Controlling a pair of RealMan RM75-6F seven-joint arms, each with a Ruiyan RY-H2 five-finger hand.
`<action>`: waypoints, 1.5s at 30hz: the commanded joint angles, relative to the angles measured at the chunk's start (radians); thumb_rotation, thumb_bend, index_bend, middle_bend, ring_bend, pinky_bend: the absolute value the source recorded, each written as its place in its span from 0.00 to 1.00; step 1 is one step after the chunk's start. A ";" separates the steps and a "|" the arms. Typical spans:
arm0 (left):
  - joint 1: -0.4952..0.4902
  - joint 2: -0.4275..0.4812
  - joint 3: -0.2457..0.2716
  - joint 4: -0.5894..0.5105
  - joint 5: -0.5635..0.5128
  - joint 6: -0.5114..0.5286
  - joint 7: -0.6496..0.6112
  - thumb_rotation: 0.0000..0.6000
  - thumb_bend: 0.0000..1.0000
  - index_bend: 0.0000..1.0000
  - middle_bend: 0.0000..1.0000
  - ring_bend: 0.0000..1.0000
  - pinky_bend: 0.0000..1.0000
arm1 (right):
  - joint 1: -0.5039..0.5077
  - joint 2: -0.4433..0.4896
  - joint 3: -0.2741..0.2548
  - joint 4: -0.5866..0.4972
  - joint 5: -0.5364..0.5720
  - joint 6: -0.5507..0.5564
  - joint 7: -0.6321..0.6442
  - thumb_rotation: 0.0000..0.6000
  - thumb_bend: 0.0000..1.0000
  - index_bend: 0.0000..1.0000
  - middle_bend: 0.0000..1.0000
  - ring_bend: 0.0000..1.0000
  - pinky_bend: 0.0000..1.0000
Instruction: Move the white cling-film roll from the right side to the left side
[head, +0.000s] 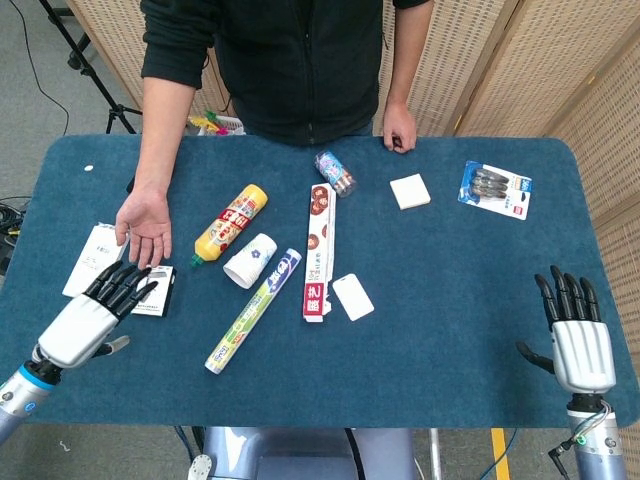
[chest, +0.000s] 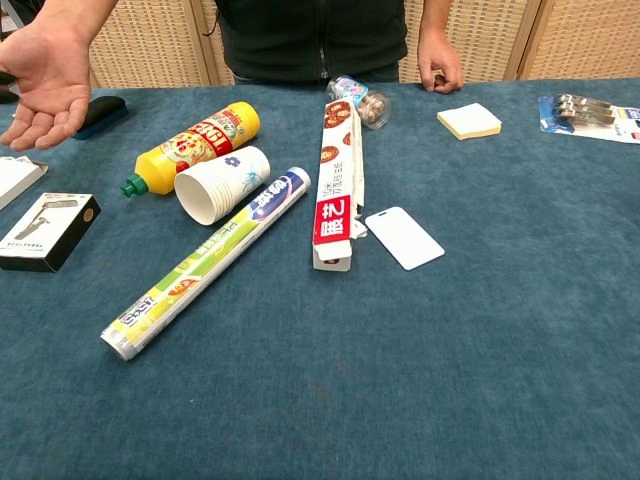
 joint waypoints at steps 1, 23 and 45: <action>-0.126 -0.113 0.033 0.222 0.161 0.080 0.040 1.00 0.00 0.00 0.00 0.00 0.00 | -0.004 0.002 0.012 0.001 0.009 -0.006 0.007 1.00 0.00 0.00 0.00 0.00 0.00; -0.412 -0.525 0.220 0.810 0.290 0.142 -0.067 1.00 0.09 0.03 0.00 0.00 0.11 | -0.016 0.004 0.060 0.017 0.049 -0.068 0.009 1.00 0.00 0.00 0.00 0.00 0.00; -0.404 -0.563 0.316 0.829 0.224 0.244 -0.001 1.00 0.51 0.76 0.60 0.45 0.52 | -0.031 0.027 0.071 -0.010 0.034 -0.087 0.048 1.00 0.00 0.00 0.00 0.00 0.00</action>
